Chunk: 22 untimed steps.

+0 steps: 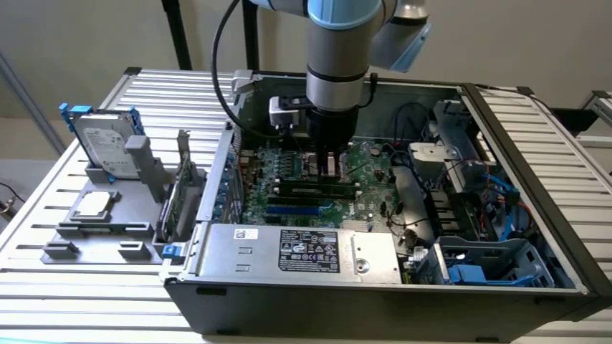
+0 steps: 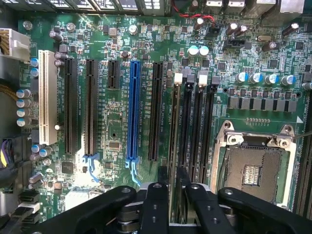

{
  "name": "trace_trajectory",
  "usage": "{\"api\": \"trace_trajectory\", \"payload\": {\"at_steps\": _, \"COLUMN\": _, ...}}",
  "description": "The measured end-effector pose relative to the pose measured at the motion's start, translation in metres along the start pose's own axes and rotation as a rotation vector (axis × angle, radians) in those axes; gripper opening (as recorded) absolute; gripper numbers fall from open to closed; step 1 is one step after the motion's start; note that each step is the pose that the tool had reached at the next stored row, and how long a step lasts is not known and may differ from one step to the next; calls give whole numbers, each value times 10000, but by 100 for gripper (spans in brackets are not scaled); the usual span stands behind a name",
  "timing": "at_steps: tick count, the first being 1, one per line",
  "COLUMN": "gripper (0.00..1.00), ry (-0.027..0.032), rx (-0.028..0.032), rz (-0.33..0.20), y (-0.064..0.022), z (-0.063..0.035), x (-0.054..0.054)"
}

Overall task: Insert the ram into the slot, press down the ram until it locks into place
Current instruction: 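Insert the ram into the slot, then press down the ram until it locks into place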

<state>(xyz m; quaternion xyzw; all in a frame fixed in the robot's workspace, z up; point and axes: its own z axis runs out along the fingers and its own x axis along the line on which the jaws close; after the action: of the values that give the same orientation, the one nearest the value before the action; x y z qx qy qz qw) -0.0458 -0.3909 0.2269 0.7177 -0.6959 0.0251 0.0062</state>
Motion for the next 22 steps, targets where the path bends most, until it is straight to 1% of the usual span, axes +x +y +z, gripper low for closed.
{"api": "trace_trajectory", "payload": {"at_steps": 4, "gripper": 22, "ry": 0, "rx": 0, "rz": 0, "y": -3, "z": -108, "x": 5}}
{"api": "trace_trajectory", "payload": {"at_steps": 6, "gripper": 22, "ry": 1, "rx": -3, "rz": -2, "y": -3, "z": -135, "x": 6}}
{"api": "trace_trajectory", "payload": {"at_steps": 7, "gripper": 19, "ry": 1, "rx": -6, "rz": -2, "y": -2, "z": -142, "x": 7}}
{"api": "trace_trajectory", "payload": {"at_steps": 8, "gripper": 19, "ry": -1, "rx": -9, "rz": -2, "y": -2, "z": -146, "x": 6}}
{"api": "trace_trajectory", "payload": {"at_steps": 9, "gripper": 13, "ry": -2, "rx": -16, "rz": -1, "y": -1, "z": -148, "x": 6}}
{"api": "trace_trajectory", "payload": {"at_steps": 10, "gripper": 10, "ry": -4, "rx": -21, "rz": -1, "y": 0, "z": -148, "x": 6}}
{"api": "trace_trajectory", "payload": {"at_steps": 16, "gripper": 10, "ry": -3, "rx": -89, "rz": -4, "y": 6, "z": -153, "x": 1}}
{"api": "trace_trajectory", "payload": {"at_steps": 22, "gripper": 10, "ry": -3, "rx": -92, "rz": -5, "y": 19, "z": -154, "x": -2}}
